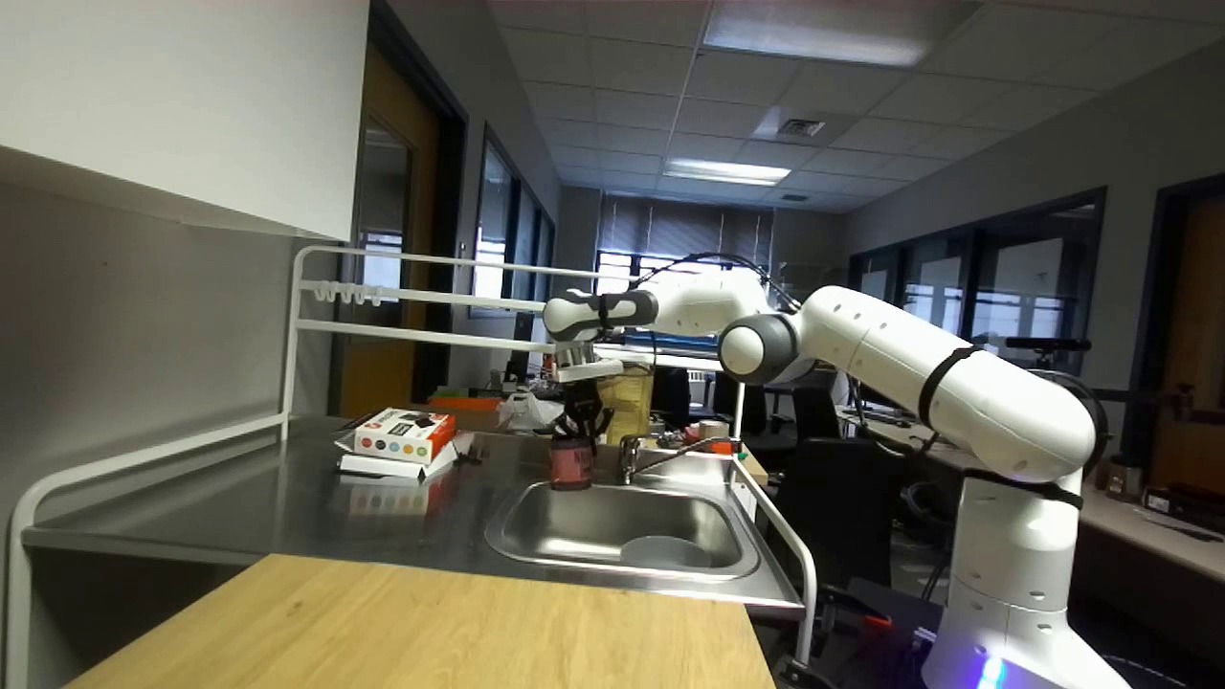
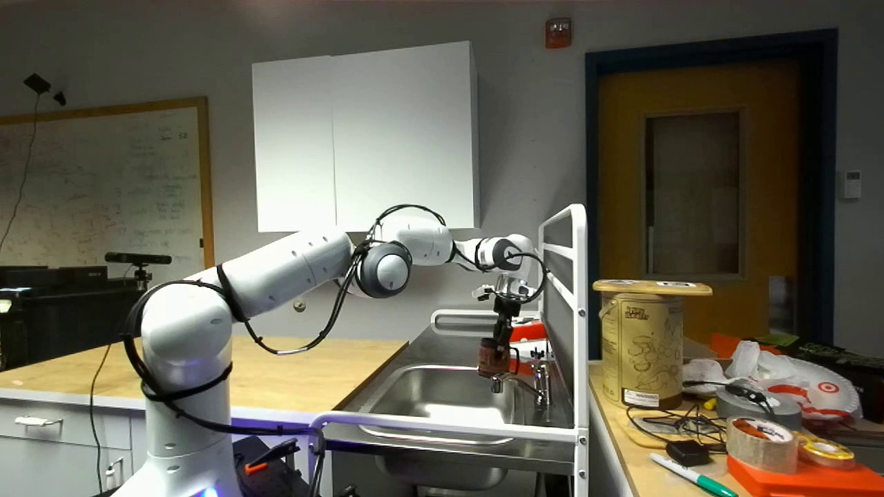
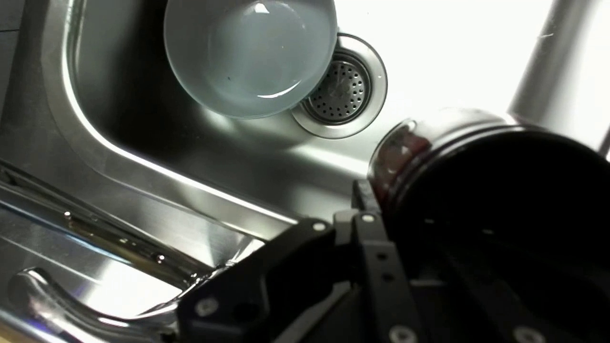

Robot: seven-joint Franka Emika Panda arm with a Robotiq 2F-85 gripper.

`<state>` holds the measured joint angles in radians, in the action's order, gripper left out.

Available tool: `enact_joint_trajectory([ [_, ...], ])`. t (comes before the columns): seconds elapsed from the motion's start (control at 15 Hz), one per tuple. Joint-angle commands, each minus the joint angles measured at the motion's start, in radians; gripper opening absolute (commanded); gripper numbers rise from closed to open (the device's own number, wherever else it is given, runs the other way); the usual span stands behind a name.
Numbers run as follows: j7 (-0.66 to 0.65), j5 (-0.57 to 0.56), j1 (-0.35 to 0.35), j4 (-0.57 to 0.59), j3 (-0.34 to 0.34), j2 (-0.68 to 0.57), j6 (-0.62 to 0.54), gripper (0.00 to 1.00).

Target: Put the mug in the sink

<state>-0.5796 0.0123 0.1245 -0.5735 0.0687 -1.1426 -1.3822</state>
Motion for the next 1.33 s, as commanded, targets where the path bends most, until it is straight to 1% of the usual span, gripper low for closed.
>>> enact_joint_trajectory([
  [0.0,0.021,0.025,0.000,-0.029,-0.026,0.015,-0.046,0.05],
  [0.2,0.028,0.007,-0.005,-0.080,-0.018,0.019,-0.125,0.05],
  [0.33,0.021,0.006,0.000,-0.131,-0.014,0.026,-0.194,0.05],
  [0.47,0.015,0.011,0.003,-0.190,-0.016,0.049,-0.236,0.04],
  [0.53,0.011,0.008,-0.001,-0.232,-0.014,0.071,-0.260,0.04],
  [0.67,-0.009,-0.001,-0.016,-0.351,-0.005,0.139,-0.325,0.03],
  [1.13,-0.083,-0.022,-0.079,-0.685,0.009,0.324,-0.521,0.02],
  [1.2,-0.089,-0.003,-0.103,-0.730,0.033,0.345,-0.547,0.02],
  [1.27,-0.110,0.001,-0.116,-0.780,0.036,0.368,-0.577,0.02],
])
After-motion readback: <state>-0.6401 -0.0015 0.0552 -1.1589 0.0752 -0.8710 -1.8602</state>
